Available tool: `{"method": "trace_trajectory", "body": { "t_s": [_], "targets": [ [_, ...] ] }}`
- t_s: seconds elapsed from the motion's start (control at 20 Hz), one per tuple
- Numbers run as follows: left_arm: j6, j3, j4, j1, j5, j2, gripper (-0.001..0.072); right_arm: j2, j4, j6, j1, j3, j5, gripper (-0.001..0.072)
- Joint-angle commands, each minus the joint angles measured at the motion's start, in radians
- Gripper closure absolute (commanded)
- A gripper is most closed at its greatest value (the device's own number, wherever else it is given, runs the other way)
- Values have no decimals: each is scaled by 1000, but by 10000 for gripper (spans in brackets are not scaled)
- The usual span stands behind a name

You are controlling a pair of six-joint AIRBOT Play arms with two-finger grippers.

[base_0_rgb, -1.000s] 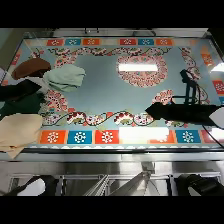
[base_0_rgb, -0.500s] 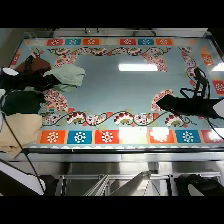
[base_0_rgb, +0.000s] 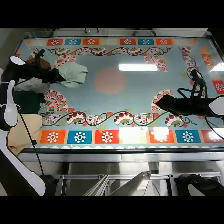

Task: Fold the shirts.

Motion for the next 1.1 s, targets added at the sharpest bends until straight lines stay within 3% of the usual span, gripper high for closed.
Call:
{"method": "trace_trajectory", "body": {
  "t_s": [0.0, 0.15, 0.2, 0.3, 0.5, 0.55, 0.65, 0.7, 0.9, 0.95, 1.05],
  "targets": [
    [39, -1, -289, -14, -187, 84, 687, -2, -1, -22, -1, 0, -2, 277],
    [71, -97, -687, -85, -388, 197, 687, -2, -5, -56, -1, 0, -8, 277],
    [71, -123, -739, -121, -446, 229, 688, -2, -4, -70, -1, 0, -8, 277],
    [70, -192, -731, -203, -503, 296, 688, -2, -4, -100, -1, 0, -8, 277],
    [71, -312, -734, -364, -473, 389, 686, -2, -5, -120, -1, 0, 14, 277],
    [71, -329, -733, -398, -472, 397, 605, -2, -5, -126, -1, 0, 26, 276],
    [62, -345, -705, -437, -465, 397, 34, -2, -5, -161, -1, 0, 70, 273],
    [36, -346, -655, -446, -453, 397, -7, -2, -16, -161, -1, 0, 101, 267],
    [-25, -346, -370, -407, -420, 397, -8, -2, -98, -160, -1, 0, 241, 258],
    [-42, -347, -284, -383, -425, 397, -7, -2, -100, -160, -1, -3, 262, 217],
    [-69, -412, -150, -344, -415, 412, -7, -3, -85, -160, 0, -27, 257, 205]
  ]
}}
